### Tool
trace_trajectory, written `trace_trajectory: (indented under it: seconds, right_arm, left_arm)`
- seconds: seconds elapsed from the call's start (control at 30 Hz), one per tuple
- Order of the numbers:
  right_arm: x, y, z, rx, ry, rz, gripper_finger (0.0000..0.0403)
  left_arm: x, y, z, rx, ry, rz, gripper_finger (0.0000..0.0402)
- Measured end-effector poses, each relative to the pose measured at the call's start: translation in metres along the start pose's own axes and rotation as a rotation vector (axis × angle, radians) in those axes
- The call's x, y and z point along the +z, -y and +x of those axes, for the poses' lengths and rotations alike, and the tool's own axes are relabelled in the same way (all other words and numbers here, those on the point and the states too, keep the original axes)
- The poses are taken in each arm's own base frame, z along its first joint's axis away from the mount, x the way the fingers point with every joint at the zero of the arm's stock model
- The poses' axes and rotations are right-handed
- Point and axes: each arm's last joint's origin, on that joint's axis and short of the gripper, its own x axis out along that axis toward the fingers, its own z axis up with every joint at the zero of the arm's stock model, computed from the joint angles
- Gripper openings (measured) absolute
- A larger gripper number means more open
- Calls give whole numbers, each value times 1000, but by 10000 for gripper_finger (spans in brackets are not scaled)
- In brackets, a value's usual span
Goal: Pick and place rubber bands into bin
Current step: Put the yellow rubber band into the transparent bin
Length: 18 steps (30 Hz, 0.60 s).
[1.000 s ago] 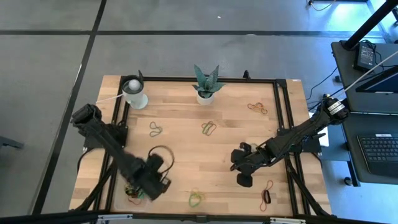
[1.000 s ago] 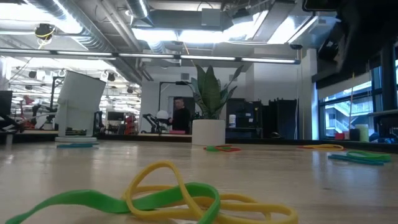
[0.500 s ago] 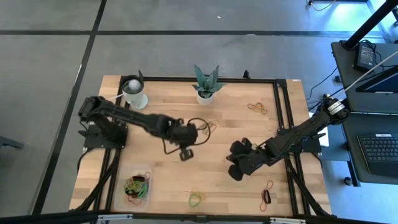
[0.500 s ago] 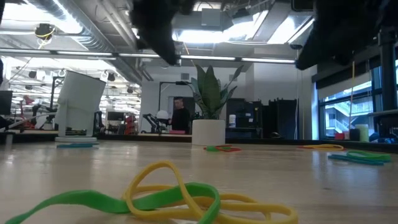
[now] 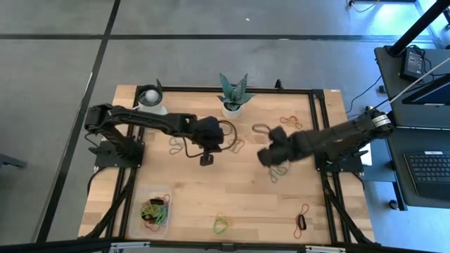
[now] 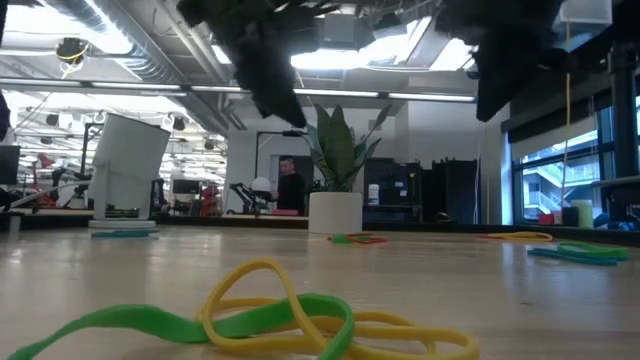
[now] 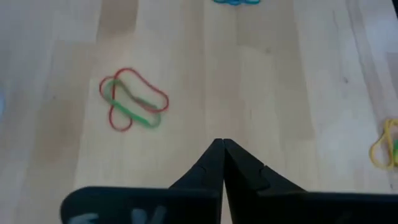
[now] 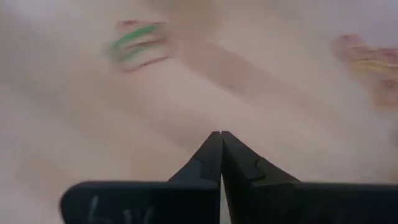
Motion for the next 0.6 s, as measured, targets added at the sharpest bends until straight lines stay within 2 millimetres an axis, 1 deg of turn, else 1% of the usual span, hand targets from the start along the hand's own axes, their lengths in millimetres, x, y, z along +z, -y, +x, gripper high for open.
trace_trajectory:
  seconds: [0.07,0.13,0.23,0.33,0.47,0.6]
  right_arm:
    - [16,13,7,-87,-59,21,7]
    - [34,28,16,-161,-130,54,7]
    - [55,55,34,-254,-229,64,8]
    - [73,79,51,-302,-281,65,16]
    - [91,107,75,-297,-297,53,51]
    - [97,125,96,-226,-315,-24,97]
  left_arm:
    - [-11,-3,-5,5,24,-9,1]
    - [-21,-2,-14,11,60,2,1]
    - [-31,1,-31,7,166,23,1]
    - [-37,6,-48,2,264,35,1]
    - [-42,9,-68,15,364,63,1]
    - [-42,12,-84,29,427,140,1]
